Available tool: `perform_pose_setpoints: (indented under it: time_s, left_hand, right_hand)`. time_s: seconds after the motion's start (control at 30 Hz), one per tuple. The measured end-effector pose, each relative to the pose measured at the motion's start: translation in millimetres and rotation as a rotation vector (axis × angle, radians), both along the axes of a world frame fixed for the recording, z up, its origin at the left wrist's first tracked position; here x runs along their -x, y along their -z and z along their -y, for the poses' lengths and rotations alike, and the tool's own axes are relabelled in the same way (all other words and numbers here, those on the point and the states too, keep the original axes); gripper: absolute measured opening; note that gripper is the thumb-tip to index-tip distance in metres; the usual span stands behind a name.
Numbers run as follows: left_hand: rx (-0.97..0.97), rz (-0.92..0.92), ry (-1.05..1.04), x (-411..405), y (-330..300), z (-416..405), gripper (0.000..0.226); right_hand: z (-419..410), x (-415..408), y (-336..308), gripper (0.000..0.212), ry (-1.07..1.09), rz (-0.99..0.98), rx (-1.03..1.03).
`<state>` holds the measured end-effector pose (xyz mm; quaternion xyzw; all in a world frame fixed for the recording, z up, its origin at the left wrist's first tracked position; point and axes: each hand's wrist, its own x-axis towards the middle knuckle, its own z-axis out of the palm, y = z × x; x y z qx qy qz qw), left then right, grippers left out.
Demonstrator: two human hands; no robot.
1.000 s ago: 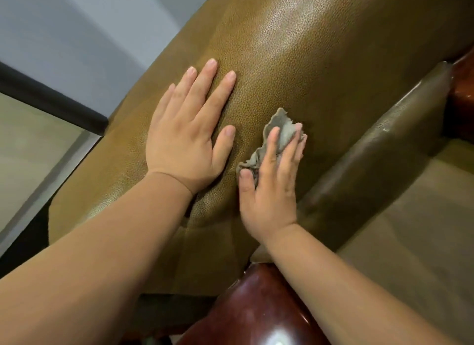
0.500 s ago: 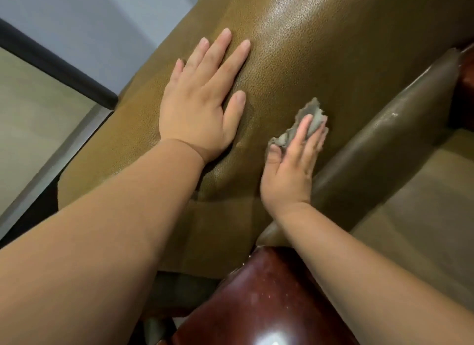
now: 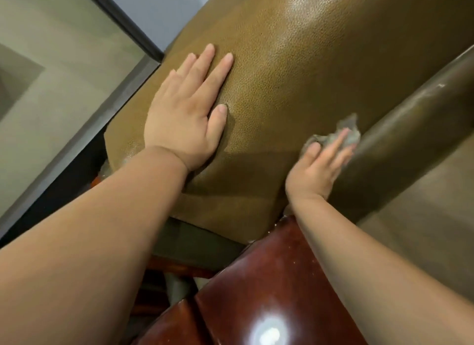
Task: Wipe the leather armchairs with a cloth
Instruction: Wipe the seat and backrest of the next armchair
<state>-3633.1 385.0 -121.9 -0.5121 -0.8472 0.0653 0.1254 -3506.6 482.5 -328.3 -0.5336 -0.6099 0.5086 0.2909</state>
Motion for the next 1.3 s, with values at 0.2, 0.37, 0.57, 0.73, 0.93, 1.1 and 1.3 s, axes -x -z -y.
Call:
perform_pose_setpoints:
  time_s: [0.2, 0.37, 0.57, 0.73, 0.93, 1.1, 1.3]
  left_hand:
    - [-0.072, -0.084, 0.046, 9.8, 13.8, 6.1, 0.065]
    - [-0.117, -0.078, 0.062, 11.1, 17.4, 7.6, 0.065]
    - [-0.082, -0.072, 0.023, 14.5, 17.4, 1.7, 0.065]
    - [-0.188, 0.166, -0.119, -7.8, 3.3, 41.5, 0.063]
    - [-0.051, 0.039, -0.039, -15.9, -0.4, 100.3, 0.061]
    - [-0.117, -0.061, -0.047, -12.9, 6.9, 102.5, 0.060]
    - [-0.104, -0.153, -0.017, -13.7, 18.9, 103.5, 0.073]
  right_hand:
    - [73.3, 20.1, -52.8, 0.066, -0.241, -0.093, -0.285]
    - [61.6, -9.0, 26.2, 0.074, -0.165, -0.020, -0.303]
    - [115.6, 28.3, -68.3, 0.074, -0.115, -0.236, -0.105]
    - [123.4, 22.4, -56.5, 0.072, -0.218, -0.209, -0.438]
    - [137.2, 4.7, -5.1, 0.067, 0.019, -0.025, 0.245]
    - [205.9, 17.4, -61.7, 0.073, -0.345, -0.176, -0.462]
    - [194.1, -29.7, 65.4, 0.083, -0.224, 0.147, -0.008]
